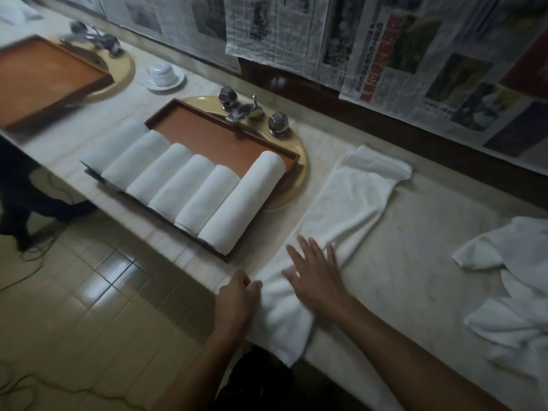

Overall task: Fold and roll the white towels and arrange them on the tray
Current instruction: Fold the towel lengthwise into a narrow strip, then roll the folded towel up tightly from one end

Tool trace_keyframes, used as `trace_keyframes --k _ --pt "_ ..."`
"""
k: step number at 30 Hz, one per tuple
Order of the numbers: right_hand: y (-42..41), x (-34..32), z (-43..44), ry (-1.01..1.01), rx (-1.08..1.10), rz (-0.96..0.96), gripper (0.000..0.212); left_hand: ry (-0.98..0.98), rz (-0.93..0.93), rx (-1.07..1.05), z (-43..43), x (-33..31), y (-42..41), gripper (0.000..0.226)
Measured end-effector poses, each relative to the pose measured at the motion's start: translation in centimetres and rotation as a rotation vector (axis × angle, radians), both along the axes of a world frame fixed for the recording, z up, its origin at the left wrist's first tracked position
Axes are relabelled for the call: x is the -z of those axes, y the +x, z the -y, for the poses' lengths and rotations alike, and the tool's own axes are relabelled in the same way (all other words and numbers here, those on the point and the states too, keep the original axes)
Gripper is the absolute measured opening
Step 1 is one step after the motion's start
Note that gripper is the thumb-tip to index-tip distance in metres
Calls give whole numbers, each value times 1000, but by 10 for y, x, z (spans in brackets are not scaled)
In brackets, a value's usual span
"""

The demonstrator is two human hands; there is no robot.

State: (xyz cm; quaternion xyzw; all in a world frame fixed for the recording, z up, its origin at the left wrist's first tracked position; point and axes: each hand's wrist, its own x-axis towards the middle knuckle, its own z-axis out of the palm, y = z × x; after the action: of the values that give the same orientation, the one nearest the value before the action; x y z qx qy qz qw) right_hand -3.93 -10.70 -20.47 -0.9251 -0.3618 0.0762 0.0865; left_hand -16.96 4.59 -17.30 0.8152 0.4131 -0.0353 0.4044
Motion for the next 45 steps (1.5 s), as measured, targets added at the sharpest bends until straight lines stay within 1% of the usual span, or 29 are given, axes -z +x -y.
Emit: trace_keyframes --k 1,3,6,8,10,11,12,15,16,18,19,21,23,25,28,30,32,35,39,40,42,44,45 --pt "-5 5 5 -35 4 -18 73 -22 16 27 -2 0 -3 19" --pt "-5 13 15 -26 14 1 71 -82 19 107 -9 -2 -14 17" --pt "0 13 17 -16 15 -11 69 -230 13 162 -26 -2 -47 15" --pt "-1 13 16 -10 17 -5 68 -267 -55 185 -34 -1 -72 18" --pt "-2 13 18 -21 14 -12 69 -174 -145 212 -38 1 -88 18" --pt "-2 14 19 -17 15 -16 71 -80 -164 221 -39 2 -91 16" --pt "-2 13 19 -6 22 -26 73 5 -146 216 -39 3 -91 14" --pt "-15 4 22 98 107 -28 72 137 39 204 -36 -5 -80 5" --pt "-25 -2 25 156 176 -8 70 172 89 226 -34 -7 -73 6" --pt "-45 -13 35 230 369 -25 63 219 131 258 -25 -8 -58 14" --pt "-57 -20 39 219 494 -64 58 214 123 286 -22 -10 -50 13" --pt "-77 -29 49 72 668 -182 49 200 68 338 -17 -6 -38 5" --pt "-96 -31 52 -63 740 -331 46 200 19 401 -18 -3 -26 13" --pt "-110 -27 49 -73 766 -440 37 194 0 445 -23 0 -17 19" --pt "-122 -34 40 62 844 -501 32 162 -27 475 -30 1 -10 22" --pt "-132 -45 38 256 917 -505 28 146 -38 480 -33 5 -9 21" --pt "-150 -52 33 388 995 -463 25 147 -55 515 -38 7 -8 21" --pt "-180 -37 26 406 1099 -457 21 144 -48 558 -40 7 -3 21" --pt "-214 -10 22 536 1251 -442 25 105 -55 594 -44 -3 -2 18" --pt "-221 -2 21 558 1279 -466 25 75 -30 585 -47 -4 -5 17" --pt "-232 13 21 631 1331 -584 25 48 45 550 -54 -6 -19 20" --pt "-236 26 20 721 1339 -714 37 -11 59 479 -61 -3 -43 25" --pt "-237 32 21 759 1344 -761 46 -71 20 435 -66 3 -57 27"
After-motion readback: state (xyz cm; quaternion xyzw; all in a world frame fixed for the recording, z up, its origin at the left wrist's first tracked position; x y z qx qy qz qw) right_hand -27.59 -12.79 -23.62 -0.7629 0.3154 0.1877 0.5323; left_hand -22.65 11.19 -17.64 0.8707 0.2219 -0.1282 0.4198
